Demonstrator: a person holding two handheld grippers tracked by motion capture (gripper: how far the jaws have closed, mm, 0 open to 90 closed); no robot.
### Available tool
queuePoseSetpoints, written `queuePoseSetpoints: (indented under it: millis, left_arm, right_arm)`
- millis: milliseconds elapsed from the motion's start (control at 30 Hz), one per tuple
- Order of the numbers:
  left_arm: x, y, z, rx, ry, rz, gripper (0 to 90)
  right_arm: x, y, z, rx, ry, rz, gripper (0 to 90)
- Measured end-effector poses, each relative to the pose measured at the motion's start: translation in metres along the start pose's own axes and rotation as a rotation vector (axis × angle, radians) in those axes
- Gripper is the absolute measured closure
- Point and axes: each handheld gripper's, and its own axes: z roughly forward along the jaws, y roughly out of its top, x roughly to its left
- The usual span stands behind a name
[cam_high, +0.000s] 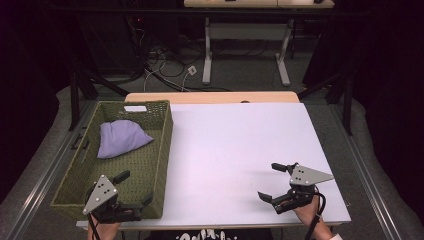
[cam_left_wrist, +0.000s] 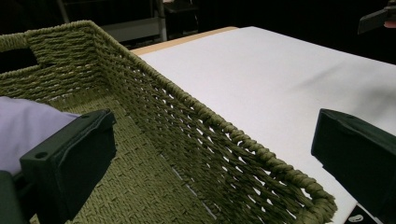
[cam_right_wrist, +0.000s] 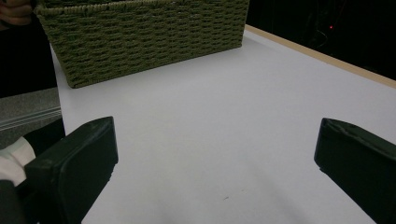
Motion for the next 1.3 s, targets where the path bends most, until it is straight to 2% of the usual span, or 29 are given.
queuePoseSetpoints:
  millis: [67, 300, 867, 1300]
  left_arm:
    - [0.000, 0.001, -0.001, -0.002, -0.008, -0.018, 0.0]
    - [0.004, 0.003, -0.002, -0.004, 0.003, -0.028, 0.0]
    - [0.004, 0.010, -0.001, 0.052, 0.020, -0.018, 0.1]
    - [0.013, 0.022, -0.005, 0.089, 0.038, -0.021, 0.0]
  right_arm:
    - [0.000, 0.000, 0.000, 0.002, 0.000, -0.001, 0.0]
    - [0.001, 0.000, 0.002, 0.008, 0.005, -0.004, 0.0]
    - [0.000, -0.002, 0.006, 0.028, 0.017, -0.009, 0.0]
    - [-0.001, -0.002, 0.007, 0.025, 0.009, 0.002, 0.0]
